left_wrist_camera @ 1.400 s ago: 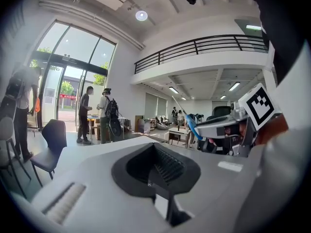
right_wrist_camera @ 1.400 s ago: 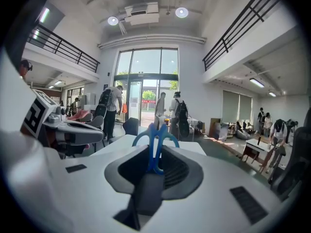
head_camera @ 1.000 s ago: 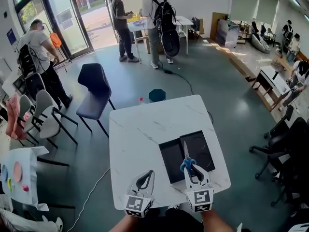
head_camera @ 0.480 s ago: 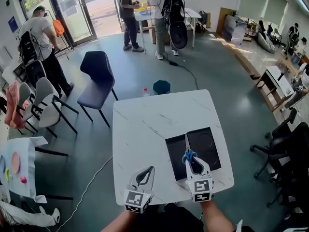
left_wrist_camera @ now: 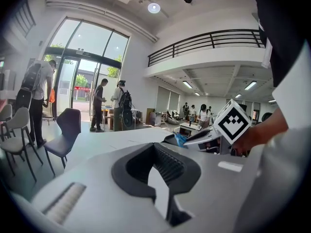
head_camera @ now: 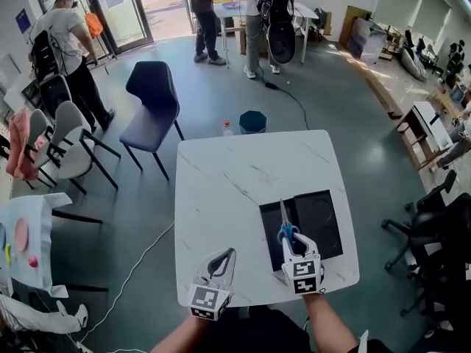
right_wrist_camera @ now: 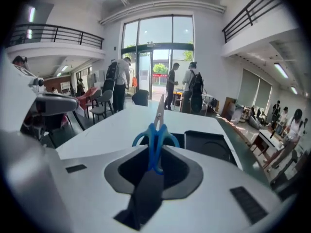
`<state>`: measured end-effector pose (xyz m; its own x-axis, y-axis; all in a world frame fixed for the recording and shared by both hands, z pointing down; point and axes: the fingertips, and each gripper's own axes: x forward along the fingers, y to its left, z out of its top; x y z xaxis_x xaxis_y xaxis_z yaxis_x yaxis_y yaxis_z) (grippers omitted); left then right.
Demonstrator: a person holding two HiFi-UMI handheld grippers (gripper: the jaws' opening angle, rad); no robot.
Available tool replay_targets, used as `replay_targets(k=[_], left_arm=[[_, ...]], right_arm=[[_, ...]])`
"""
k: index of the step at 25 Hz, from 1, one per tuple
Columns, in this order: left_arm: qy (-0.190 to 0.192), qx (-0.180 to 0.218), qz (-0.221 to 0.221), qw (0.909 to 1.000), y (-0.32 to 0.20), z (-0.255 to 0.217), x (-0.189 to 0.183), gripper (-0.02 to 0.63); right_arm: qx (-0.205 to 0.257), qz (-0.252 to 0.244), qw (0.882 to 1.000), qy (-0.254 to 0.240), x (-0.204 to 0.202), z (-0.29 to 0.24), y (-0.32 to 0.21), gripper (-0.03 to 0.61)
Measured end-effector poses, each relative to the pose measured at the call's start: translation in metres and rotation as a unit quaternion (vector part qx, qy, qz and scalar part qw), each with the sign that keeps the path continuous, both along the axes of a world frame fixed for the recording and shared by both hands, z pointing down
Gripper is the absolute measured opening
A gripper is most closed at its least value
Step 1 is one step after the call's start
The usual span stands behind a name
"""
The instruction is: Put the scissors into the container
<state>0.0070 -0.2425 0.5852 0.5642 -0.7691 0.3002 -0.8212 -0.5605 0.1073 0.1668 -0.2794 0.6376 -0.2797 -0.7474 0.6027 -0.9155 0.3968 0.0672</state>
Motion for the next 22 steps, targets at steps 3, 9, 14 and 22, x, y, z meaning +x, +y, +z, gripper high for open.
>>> replay_targets(k=[3, 9, 14, 22], left_arm=[[0.0, -0.002, 0.008, 1.0, 0.001, 0.003, 0.003, 0.009], [0.013, -0.004, 0.008, 0.9999, -0.005, 0.001, 0.003, 0.009], [0.02, -0.006, 0.009, 0.9997, -0.005, -0.001, -0.001, 0.009], [0.028, 0.005, 0.009, 0.9996, -0.007, -0.001, -0.013, 0.009]], right_arm=[[-0.055, -0.002, 0.998, 0.029, -0.001, 0.023, -0.003, 0.083], [-0.102, 0.002, 0.993, 0.058, -0.004, 0.045, -0.011, 0.083], [-0.133, 0.002, 0.989, 0.071, -0.006, 0.059, -0.014, 0.083], [-0.201, 0.016, 0.975, 0.096, -0.006, 0.089, -0.01, 0.083]])
